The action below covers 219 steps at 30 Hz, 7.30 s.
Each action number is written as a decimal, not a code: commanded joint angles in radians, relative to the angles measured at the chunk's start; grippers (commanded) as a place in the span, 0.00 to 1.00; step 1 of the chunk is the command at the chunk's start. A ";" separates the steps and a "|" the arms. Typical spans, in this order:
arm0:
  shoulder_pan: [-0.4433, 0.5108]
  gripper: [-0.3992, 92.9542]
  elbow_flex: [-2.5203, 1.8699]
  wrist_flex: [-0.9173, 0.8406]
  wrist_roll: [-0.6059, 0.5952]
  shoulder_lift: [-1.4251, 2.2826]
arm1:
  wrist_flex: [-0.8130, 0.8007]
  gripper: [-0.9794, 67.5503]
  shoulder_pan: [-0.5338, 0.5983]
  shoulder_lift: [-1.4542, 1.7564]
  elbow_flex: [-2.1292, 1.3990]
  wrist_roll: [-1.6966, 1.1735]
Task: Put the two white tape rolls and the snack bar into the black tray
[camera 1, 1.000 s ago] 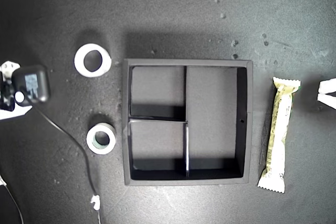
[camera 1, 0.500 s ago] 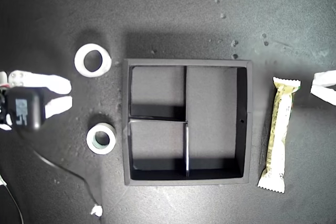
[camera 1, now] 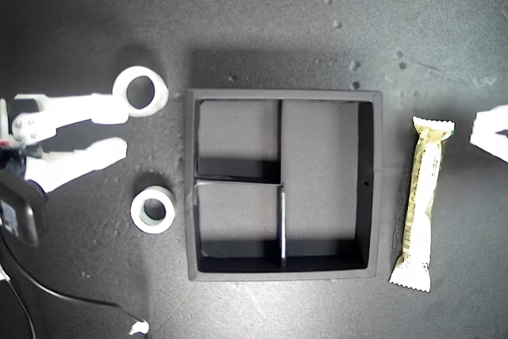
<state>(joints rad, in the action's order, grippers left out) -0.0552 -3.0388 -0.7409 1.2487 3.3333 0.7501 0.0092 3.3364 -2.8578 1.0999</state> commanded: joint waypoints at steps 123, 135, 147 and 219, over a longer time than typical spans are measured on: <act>0.160 0.10 2.439 -1.095 0.064 -2.065 | 0.968 0.26 0.081 -2.221 2.441 -0.916; 0.426 0.12 2.269 -1.071 0.459 -2.123 | 1.049 0.11 -0.117 -1.646 1.956 -0.405; 0.449 0.14 2.158 -1.057 0.658 -2.221 | 0.913 0.09 0.078 -1.089 1.318 -0.075; 0.572 0.17 2.192 -1.080 0.833 -2.310 | 0.770 0.05 0.193 -1.098 1.201 -0.098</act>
<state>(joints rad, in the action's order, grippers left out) 0.5123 -0.8437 -1.8086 2.0279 0.9526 1.5386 0.2071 2.2243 -1.6812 1.0140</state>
